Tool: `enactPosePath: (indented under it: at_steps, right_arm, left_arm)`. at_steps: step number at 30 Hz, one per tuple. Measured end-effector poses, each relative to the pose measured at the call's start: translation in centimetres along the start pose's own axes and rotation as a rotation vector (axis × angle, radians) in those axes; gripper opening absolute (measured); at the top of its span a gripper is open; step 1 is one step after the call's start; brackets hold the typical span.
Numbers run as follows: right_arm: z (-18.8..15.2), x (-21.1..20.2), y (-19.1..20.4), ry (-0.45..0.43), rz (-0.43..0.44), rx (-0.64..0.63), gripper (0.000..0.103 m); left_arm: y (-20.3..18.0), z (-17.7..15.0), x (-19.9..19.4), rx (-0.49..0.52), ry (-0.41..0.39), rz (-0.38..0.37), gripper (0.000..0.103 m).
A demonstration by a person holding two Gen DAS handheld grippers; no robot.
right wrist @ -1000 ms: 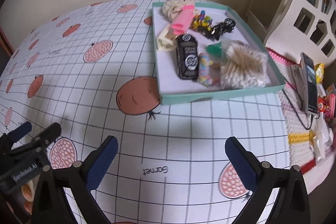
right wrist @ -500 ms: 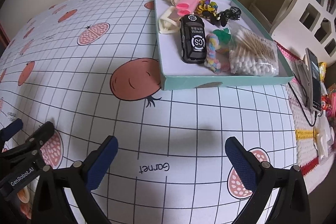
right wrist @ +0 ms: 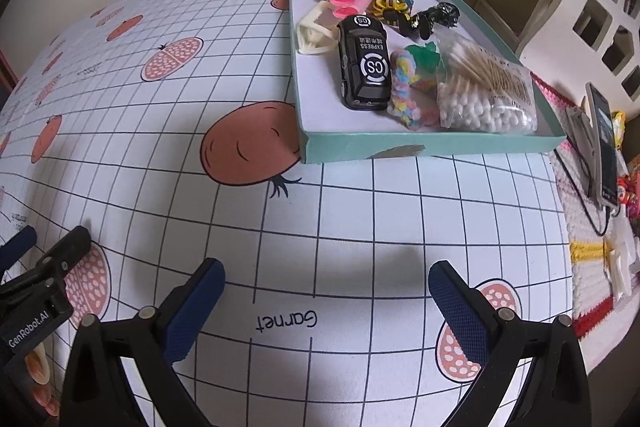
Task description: Organize objects
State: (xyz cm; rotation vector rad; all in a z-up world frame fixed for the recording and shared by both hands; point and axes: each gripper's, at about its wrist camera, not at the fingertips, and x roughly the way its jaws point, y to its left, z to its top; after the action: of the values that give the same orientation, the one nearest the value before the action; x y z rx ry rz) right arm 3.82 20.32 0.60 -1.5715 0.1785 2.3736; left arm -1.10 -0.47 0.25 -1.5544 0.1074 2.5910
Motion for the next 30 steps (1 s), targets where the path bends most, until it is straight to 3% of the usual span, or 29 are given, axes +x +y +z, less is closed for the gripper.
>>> enactPosePath:
  at_steps: [4,30]
  right_arm:
    - [-0.02,0.25,-0.71,0.006,0.034,0.035,0.103]
    - [-0.23,0.08,-1.01,-0.012,0.035,0.022,0.103]
  left_arm:
    - [-0.02,-0.12,-0.07,-0.001,-0.006,0.001,0.096]
    - [0.21,-0.41,-0.15,0.001,-0.018,-0.001,0.096]
